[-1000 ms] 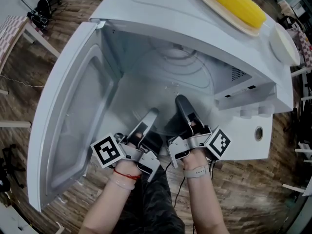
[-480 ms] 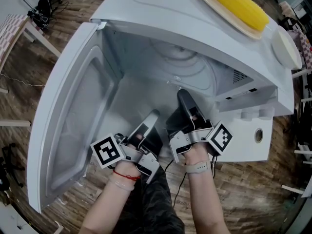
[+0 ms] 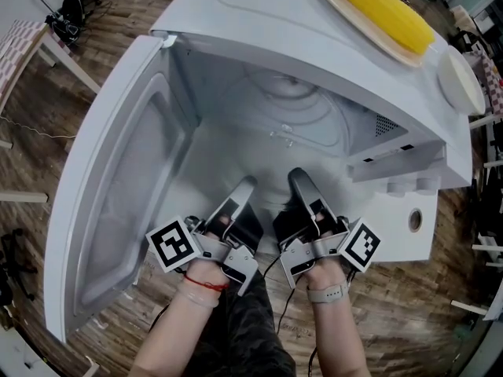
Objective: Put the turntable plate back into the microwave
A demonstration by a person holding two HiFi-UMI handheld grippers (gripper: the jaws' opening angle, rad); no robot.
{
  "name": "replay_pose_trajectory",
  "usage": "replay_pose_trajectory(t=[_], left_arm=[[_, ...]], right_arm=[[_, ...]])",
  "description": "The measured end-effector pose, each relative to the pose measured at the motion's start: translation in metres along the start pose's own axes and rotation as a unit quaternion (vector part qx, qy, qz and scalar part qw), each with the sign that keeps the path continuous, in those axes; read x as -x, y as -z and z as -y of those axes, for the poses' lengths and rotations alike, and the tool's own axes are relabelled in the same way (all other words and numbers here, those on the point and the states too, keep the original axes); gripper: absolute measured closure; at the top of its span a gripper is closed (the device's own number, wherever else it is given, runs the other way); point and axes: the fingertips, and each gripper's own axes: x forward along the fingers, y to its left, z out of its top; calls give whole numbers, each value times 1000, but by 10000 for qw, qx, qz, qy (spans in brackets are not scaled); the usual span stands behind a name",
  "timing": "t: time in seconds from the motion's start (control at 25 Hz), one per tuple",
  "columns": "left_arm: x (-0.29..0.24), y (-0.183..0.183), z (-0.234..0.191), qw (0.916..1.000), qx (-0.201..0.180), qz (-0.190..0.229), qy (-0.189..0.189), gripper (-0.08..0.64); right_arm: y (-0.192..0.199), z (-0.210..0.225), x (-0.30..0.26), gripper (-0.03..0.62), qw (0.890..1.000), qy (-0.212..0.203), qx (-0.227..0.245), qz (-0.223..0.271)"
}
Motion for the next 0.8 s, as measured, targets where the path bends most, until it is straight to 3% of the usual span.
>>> replay_pose_trajectory(t=[0.2, 0.28, 0.56, 0.8], left_arm=[[0, 1, -1, 10000, 3, 10, 2, 526], [0, 1, -2, 10000, -6, -3, -1, 526], [-4, -1, -1, 9999, -82, -18, 82, 526], [-17, -10, 1, 9999, -73, -19, 111, 526]], right_arm=[[15, 10, 18, 500, 9997, 179, -66, -131], [15, 9, 18, 546, 9999, 113, -17, -112], [11, 5, 14, 543, 9993, -15, 349, -107], [2, 6, 1, 541, 9997, -35, 254, -53]])
